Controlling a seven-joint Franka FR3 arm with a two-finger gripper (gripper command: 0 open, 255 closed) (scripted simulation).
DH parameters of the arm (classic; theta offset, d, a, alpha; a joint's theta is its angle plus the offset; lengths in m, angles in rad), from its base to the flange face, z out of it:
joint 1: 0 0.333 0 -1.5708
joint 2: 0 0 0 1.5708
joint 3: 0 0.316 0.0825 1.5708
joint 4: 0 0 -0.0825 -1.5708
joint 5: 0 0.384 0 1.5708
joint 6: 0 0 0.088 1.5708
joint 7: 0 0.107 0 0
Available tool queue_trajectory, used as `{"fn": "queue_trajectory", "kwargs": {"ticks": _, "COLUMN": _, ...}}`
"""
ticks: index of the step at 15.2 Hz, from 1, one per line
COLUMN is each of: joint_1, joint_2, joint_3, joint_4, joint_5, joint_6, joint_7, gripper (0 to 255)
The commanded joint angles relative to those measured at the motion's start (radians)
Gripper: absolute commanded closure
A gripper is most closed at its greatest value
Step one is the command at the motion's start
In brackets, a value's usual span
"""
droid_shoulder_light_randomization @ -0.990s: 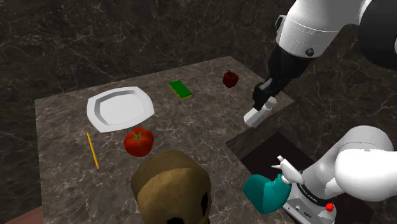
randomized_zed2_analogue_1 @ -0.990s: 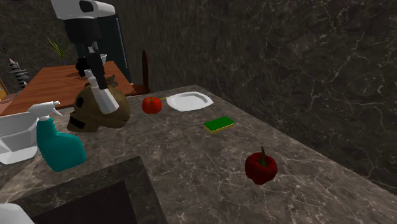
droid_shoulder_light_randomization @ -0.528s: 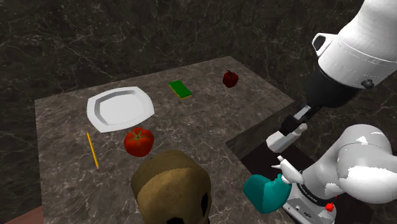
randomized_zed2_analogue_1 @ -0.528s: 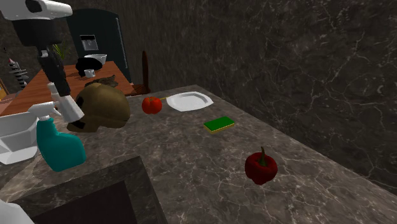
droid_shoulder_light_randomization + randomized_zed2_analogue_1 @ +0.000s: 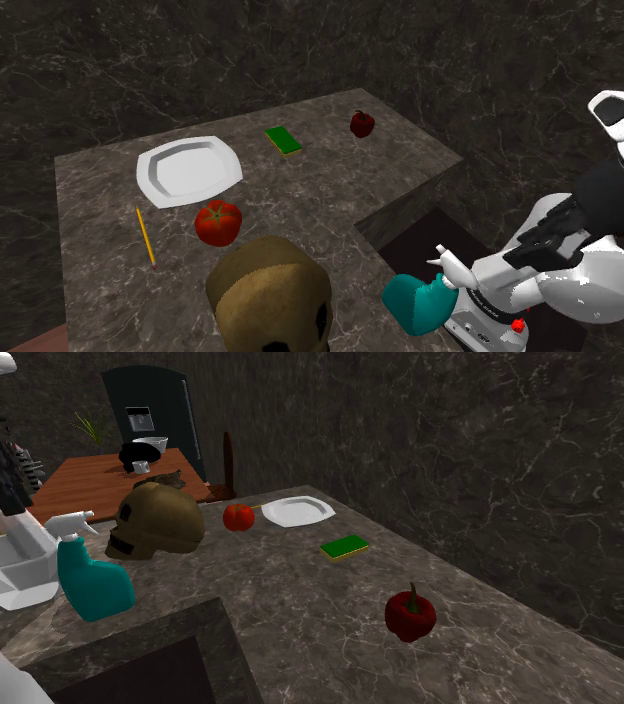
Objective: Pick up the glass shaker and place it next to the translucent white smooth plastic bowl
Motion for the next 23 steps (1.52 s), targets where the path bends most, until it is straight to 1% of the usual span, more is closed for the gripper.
{"fn": "queue_trajectory", "kwargs": {"ticks": 1, "joint_1": 0.028, "joint_2": -0.052, "joint_3": 0.024, "joint_4": 0.0, "joint_5": 0.037, "joint_6": -0.05, "joint_7": 0.04, "gripper": 255}}
{"fn": "queue_trajectory", "kwargs": {"ticks": 6, "joint_1": 0.085, "joint_2": -0.156, "joint_3": 0.076, "joint_4": 0.034, "joint_5": 0.129, "joint_6": -0.175, "joint_7": 0.143, "gripper": 255}}
{"fn": "queue_trajectory", "kwargs": {"ticks": 10, "joint_1": 0.117, "joint_2": -0.22, "joint_3": 0.118, "joint_4": 0.081, "joint_5": 0.213, "joint_6": -0.269, "joint_7": 0.233, "gripper": 255}}
{"fn": "queue_trajectory", "kwargs": {"ticks": 23, "joint_1": 0.173, "joint_2": -0.353, "joint_3": 0.217, "joint_4": -0.106, "joint_5": 0.314, "joint_6": -0.212, "joint_7": 0.237, "gripper": 255}}
